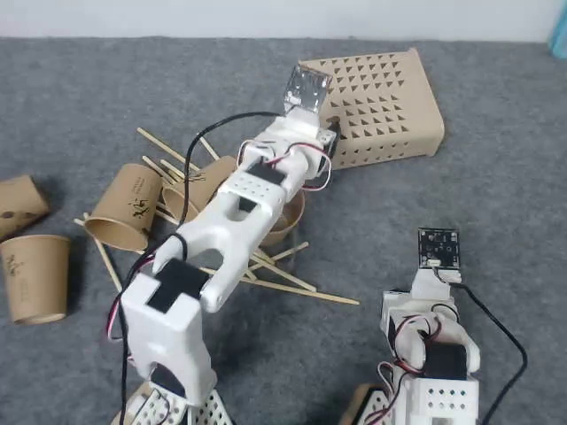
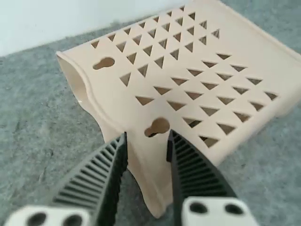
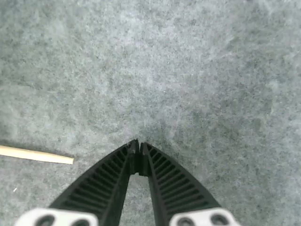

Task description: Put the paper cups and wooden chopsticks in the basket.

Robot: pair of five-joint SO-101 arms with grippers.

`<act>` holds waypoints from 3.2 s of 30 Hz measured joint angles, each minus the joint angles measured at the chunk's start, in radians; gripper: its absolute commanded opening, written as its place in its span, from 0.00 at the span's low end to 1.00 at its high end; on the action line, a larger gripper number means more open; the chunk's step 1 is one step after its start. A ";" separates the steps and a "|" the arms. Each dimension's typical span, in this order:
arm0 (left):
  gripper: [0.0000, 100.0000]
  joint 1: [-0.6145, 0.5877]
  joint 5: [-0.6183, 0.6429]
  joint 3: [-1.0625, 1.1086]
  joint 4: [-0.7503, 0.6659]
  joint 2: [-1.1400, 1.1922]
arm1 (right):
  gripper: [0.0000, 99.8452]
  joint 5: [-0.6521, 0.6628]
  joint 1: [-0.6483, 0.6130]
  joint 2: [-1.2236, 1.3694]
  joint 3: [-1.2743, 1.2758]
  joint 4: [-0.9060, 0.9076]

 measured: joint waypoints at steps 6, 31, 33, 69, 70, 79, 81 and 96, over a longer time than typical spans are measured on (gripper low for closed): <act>0.13 0.014 0.002 -0.058 0.009 0.049 | 0.01 0.000 0.000 0.000 0.000 0.000; 0.13 0.028 0.163 -0.057 0.137 -0.252 | 0.01 0.000 0.000 0.000 0.000 0.000; 0.13 0.000 0.163 -0.057 0.259 -0.394 | 0.01 0.000 0.003 0.000 -0.003 -0.012; 0.13 -0.936 0.123 1.260 0.671 -1.890 | 0.26 -0.071 -0.132 0.135 -0.224 -0.655; 0.13 -0.936 0.123 1.261 0.669 -1.901 | 0.26 -0.095 -0.138 0.181 -0.241 -0.690; 0.14 -0.933 0.120 1.264 0.669 -1.916 | 0.26 -0.233 -0.212 0.878 -0.680 -0.804; 0.14 -0.931 0.120 1.264 0.669 -1.916 | 0.27 -0.235 -0.244 1.043 -0.793 -0.804; 0.14 -0.905 0.120 1.274 0.669 -1.923 | 0.01 0.127 -0.491 1.982 -1.619 -0.603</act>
